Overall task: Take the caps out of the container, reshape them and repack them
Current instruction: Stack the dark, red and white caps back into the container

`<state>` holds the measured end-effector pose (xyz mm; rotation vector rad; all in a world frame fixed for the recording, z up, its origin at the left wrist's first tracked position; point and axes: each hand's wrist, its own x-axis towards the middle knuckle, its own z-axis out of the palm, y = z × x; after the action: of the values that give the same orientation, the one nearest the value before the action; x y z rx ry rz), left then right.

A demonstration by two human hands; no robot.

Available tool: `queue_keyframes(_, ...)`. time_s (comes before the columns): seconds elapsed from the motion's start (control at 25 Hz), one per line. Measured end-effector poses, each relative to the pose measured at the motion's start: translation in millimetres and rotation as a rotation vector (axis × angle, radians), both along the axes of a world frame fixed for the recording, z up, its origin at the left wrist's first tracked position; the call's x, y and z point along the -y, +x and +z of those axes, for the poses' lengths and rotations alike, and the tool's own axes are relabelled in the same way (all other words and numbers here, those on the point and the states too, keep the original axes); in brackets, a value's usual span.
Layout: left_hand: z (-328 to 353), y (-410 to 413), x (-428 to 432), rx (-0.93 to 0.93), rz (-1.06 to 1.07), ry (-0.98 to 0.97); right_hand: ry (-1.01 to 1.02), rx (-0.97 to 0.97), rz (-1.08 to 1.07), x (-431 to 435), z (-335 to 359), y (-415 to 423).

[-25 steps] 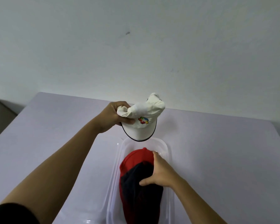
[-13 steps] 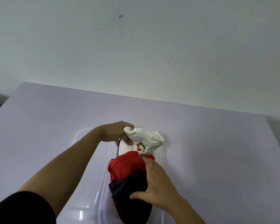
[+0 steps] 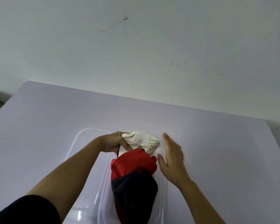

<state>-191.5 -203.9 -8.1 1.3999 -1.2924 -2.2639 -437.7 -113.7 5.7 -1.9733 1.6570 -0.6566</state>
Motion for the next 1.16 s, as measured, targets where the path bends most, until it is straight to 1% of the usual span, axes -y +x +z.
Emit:
queue_keyframes(0.04,-0.9,-1.0,0.6,0.000,0.001,0.001,0.036,-0.117,0.046,9.7,0.0,-2.1)
queue_keyframes(0.12,-1.3,-4.3,0.3,0.004,-0.007,0.003,0.205,-0.343,0.117,24.8,-0.6,-3.2)
queue_keyframes(0.16,-2.3,-5.3,-0.8,0.011,-0.014,0.008,0.245,-0.439,0.140,29.6,-1.8,-3.1)
queue_keyframes(0.24,-0.4,-7.3,-4.0,0.040,-0.025,-0.013,0.257,-0.577,0.173,34.1,-5.1,-4.5)
queue_keyframes(0.28,2.1,-7.7,-5.1,0.078,-0.052,-0.085,0.255,-0.612,0.183,35.4,-7.0,-6.1)
queue_keyframes(0.36,6.3,-6.8,-5.3,0.197,-0.144,-0.354,0.252,-0.633,0.195,40.2,-10.0,-8.7)
queue_keyframes(0.4,8.1,-5.3,-4.6,0.273,-0.183,-0.498,0.243,-0.635,0.204,43.0,-10.3,-8.8)
queue_keyframes(0.48,9.3,-0.5,-2.7,0.469,-0.257,-0.708,0.218,-0.637,0.229,49.0,-11.9,-7.2)
queue_keyframes(0.56,6.5,-0.1,-3.5,0.642,-0.386,-0.864,0.192,-0.632,0.248,53.8,-14.1,-4.6)
queue_keyframes(0.68,-6.4,-11.0,-6.1,1.032,-0.581,-1.078,0.153,-0.684,0.270,56.7,-17.2,0.8)
queue_keyframes(0.72,-10.3,-15.2,-6.7,1.119,-0.606,-1.118,0.161,-0.706,0.269,58.1,-18.5,2.7)
queue_keyframes(0.8,-16.2,-22.3,-9.2,1.191,-0.628,-1.193,0.198,-0.741,0.263,61.1,-19.6,6.3)
queue_keyframes(0.88,-24.0,-21.7,-10.9,1.159,-0.539,-1.314,0.200,-0.738,0.262,63.0,-18.9,8.2)
queue_keyframes(0.92,-29.1,-17.6,-11.8,1.076,-0.410,-1.361,0.171,-0.697,0.247,62.0,-18.7,7.3)
queue_keyframes(0.96,-27.9,-14.8,-12.8,0.941,-0.241,-1.326,0.132,-0.631,0.218,59.7,-17.9,4.0)
queue_keyframes(1.0,-21.8,-11.6,-14.6,0.784,-0.061,-1.233,0.102,-0.543,0.186,55.6,-16.4,-1.6)
queue_keyframes(1.04,-13.5,-7.6,-17.7,0.661,0.057,-1.118,0.101,-0.449,0.168,50.0,-15.4,-8.7)
queue_keyframes(1.08,-6.0,-2.4,-21.8,0.590,0.091,-1.016,0.131,-0.381,0.180,43.5,-14.4,-16.2)
queue_keyframes(1.12,1.8,2.5,-26.8,0.560,0.039,-0.938,0.179,-0.365,0.220,36.7,-12.9,-22.9)
queue_keyframes(1.16,7.1,6.6,-32.8,0.552,-0.069,-0.869,0.234,-0.405,0.277,30.2,-11.5,-27.3)
